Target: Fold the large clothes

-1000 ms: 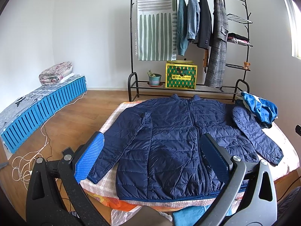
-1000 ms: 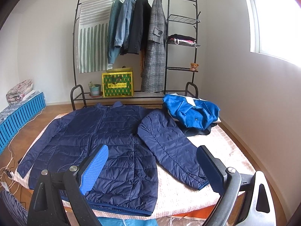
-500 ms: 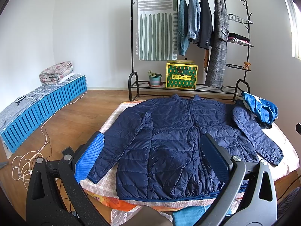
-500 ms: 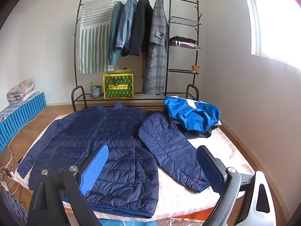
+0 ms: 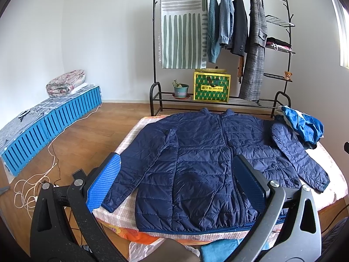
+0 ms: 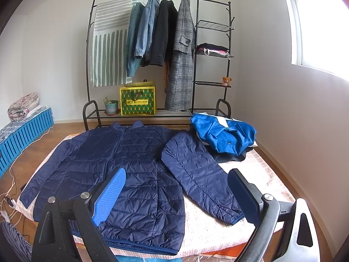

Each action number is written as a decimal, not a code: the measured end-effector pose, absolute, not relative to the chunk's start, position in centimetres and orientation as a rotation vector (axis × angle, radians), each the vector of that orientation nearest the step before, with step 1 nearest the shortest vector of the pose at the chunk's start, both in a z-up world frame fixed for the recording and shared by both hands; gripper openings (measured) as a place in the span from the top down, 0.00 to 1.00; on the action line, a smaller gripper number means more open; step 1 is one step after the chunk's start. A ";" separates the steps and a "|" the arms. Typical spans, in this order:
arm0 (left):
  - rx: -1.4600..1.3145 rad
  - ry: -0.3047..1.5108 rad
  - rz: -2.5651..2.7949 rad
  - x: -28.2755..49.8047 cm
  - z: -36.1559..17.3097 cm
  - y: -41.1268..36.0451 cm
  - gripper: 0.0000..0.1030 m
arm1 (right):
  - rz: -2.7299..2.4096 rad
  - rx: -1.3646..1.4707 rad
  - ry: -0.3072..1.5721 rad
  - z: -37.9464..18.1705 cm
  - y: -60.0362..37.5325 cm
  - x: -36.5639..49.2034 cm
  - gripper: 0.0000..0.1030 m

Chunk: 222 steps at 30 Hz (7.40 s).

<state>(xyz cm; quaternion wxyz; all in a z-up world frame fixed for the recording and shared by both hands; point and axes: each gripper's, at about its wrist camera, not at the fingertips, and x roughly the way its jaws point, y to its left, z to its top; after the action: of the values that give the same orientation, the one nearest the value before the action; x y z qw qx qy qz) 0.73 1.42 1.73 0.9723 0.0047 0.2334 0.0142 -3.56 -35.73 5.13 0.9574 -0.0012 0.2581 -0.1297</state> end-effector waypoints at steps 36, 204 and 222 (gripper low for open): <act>-0.299 0.871 0.334 10.7 -13.5 22.8 0.24 | -0.065 -0.033 0.482 2.1 -29.8 2.4 0.16; 0.118 0.710 -0.515 19.8 -7.9 -16.0 0.24 | -0.213 0.082 0.777 -2.5 -43.9 16.3 0.50; 0.296 0.951 -1.105 9.8 -13.1 -44.5 0.35 | -0.613 0.308 0.659 -3.5 -59.4 -3.8 0.49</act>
<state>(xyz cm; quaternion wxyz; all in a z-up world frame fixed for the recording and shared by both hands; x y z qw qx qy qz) 9.78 -44.51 -13.11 0.7360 0.1349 0.4327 -0.5029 -3.82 -59.42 -3.51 0.8889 0.1481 0.3174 -0.2952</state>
